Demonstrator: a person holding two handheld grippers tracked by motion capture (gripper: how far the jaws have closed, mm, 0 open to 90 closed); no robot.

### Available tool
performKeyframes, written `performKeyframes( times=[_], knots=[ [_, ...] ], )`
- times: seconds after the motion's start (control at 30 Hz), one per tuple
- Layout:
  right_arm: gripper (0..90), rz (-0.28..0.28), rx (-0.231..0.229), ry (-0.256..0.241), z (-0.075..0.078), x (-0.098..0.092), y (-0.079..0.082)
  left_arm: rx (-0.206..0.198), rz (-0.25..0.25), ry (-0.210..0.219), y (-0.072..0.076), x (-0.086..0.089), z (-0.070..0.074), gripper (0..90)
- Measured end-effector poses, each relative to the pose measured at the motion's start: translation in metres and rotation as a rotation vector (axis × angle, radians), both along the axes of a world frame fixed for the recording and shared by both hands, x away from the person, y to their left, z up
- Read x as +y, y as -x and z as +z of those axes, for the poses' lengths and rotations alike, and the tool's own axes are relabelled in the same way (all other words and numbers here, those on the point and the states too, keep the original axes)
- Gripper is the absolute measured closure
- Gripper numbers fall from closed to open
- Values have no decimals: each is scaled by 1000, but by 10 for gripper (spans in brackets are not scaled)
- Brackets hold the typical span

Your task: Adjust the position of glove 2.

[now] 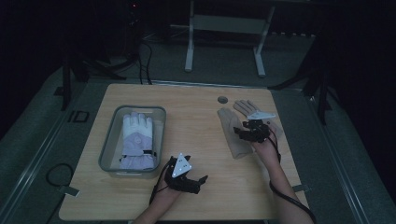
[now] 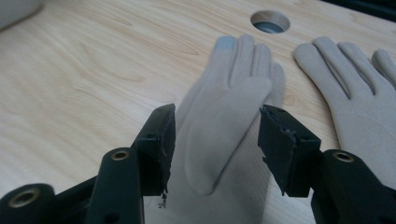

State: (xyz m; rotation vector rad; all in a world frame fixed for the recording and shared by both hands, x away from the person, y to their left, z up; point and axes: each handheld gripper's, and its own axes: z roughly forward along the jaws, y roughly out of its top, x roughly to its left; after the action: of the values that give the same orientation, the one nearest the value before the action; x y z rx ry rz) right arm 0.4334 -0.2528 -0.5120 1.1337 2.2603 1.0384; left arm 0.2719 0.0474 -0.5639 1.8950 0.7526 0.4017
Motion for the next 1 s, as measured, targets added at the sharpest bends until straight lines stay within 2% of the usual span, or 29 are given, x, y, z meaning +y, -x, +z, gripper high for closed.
performKeyframes(
  times=[0.27, 0.43, 0.5, 0.57, 0.63, 0.73, 0.87, 0.9, 1.0],
  knots=[
    [440, -2, 20, 18, -13, 10, -19, -1, -1, 5, 0, 1, 0, 29],
    [424, -18, 25, 53, -26, 18, -25, 6, -9, 8, 0, 2, 0, 29],
    [424, -21, 34, 61, -29, 18, -27, 5, -8, 9, 0, 2, 0, 29],
    [427, -23, 53, 76, -39, 17, -30, 7, -12, 8, 0, 2, 0, 29],
    [432, -16, 54, 58, -43, 17, -30, 6, -14, 8, 0, 2, 0, 29],
    [502, -25, 56, 29, -44, 15, -31, 9, -16, 8, -1, 3, 0, 29],
    [729, -40, 51, 25, -44, 25, -28, 9, -11, 10, 0, 4, 0, 29],
    [758, -50, 59, 25, -42, 27, -27, 8, -11, 8, 0, 4, 0, 29],
    [786, -116, 92, -32, -37, 32, -23, 12, -13, 9, 0, 4, 0, 29]
  ],
)
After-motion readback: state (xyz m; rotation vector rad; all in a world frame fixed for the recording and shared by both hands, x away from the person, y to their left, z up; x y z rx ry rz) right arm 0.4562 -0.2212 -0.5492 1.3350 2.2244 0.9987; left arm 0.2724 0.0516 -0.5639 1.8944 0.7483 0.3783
